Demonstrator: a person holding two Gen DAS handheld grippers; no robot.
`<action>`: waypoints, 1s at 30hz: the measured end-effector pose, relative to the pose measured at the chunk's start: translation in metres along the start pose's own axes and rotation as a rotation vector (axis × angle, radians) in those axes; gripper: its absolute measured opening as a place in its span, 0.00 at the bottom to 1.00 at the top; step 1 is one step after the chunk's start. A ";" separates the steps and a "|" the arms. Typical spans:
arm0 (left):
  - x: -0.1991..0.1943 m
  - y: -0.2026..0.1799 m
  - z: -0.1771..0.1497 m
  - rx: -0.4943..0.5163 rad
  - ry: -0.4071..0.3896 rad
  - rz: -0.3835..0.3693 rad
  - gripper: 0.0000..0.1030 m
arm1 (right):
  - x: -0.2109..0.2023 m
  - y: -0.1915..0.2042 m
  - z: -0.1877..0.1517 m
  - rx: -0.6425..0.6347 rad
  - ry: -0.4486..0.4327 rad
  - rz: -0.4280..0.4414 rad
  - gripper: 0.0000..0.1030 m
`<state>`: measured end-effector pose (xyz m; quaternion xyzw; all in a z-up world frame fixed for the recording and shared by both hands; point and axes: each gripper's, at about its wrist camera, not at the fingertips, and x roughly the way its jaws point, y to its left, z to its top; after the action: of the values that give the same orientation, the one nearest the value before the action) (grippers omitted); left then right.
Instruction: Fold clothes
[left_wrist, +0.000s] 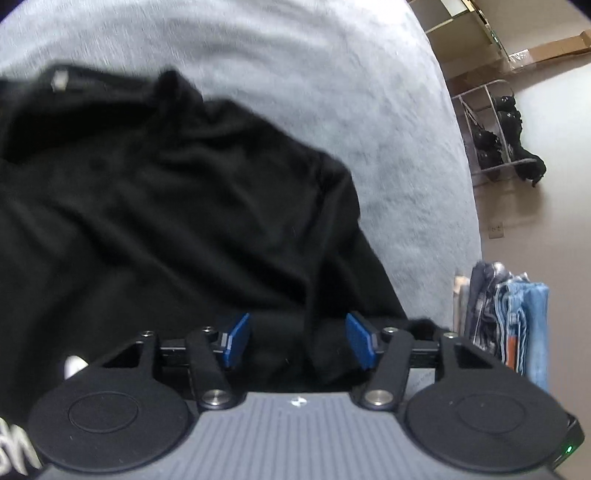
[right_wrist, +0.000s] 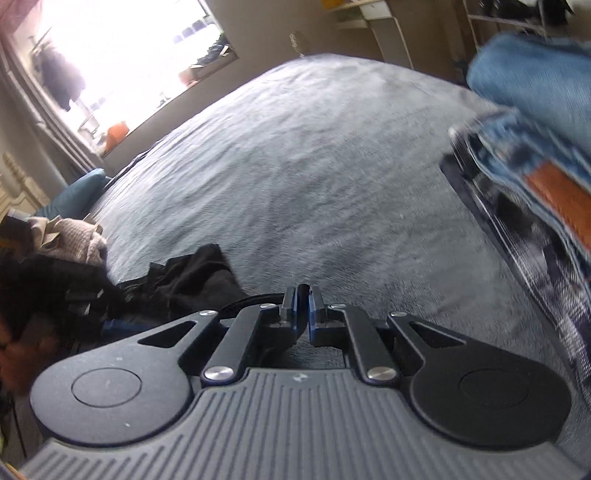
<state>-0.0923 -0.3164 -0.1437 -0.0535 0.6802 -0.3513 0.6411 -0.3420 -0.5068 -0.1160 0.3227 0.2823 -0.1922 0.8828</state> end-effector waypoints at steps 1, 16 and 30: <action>0.005 -0.002 -0.001 -0.001 -0.004 -0.008 0.55 | 0.001 -0.001 0.000 0.008 0.003 0.001 0.04; 0.059 -0.042 0.063 -0.129 -0.152 -0.262 0.42 | 0.001 -0.008 -0.003 0.061 -0.019 -0.034 0.04; 0.006 -0.046 0.016 0.185 -0.234 -0.110 0.55 | -0.006 -0.022 -0.018 0.152 -0.023 -0.252 0.07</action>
<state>-0.0957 -0.3606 -0.1220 -0.0722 0.5615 -0.4385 0.6980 -0.3643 -0.5091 -0.1338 0.3484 0.2949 -0.3262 0.8278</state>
